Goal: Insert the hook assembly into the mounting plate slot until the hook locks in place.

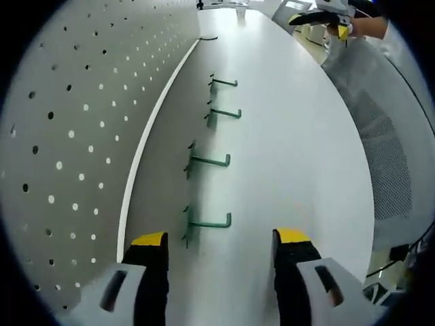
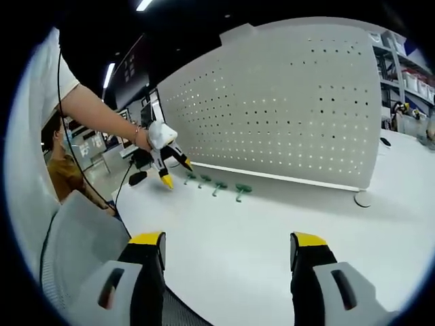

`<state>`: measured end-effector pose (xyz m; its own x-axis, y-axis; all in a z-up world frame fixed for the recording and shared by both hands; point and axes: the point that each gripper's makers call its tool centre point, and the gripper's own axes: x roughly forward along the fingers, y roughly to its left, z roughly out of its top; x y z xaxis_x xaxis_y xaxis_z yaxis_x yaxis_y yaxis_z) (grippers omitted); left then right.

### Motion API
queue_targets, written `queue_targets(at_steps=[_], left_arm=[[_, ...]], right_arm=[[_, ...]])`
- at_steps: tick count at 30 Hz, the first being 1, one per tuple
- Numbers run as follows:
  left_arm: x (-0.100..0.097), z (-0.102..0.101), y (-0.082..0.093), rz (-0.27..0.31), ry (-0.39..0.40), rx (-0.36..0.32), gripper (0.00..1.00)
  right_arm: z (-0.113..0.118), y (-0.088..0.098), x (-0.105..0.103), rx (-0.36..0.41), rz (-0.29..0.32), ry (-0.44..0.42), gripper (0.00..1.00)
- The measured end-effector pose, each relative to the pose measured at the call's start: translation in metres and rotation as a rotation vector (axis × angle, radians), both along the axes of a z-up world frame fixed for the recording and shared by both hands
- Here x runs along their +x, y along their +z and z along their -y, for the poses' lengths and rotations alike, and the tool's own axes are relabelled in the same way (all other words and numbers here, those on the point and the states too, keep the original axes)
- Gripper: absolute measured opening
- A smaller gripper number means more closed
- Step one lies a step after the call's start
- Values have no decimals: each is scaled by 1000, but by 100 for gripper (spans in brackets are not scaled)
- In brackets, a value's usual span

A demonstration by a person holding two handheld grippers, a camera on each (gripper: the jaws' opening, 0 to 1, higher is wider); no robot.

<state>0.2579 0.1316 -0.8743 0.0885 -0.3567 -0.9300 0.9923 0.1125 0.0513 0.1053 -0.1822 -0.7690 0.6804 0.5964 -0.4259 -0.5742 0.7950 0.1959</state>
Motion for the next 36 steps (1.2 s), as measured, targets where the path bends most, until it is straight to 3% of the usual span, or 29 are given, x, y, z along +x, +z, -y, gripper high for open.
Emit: queue_targets(at_steps=[9,23,36], left_arm=[[-2,-2,-7,-26,-6,22,64],[-2,-2,-8,-46,-8,-1,62],[7,-3,-7,-46,16,7,51]], right_arm=[[-2,-1,0,-1,-7,6,71],[-2,-5,0,-11,-17,12,70],[-1,-4,1,-9,-14,12,70]])
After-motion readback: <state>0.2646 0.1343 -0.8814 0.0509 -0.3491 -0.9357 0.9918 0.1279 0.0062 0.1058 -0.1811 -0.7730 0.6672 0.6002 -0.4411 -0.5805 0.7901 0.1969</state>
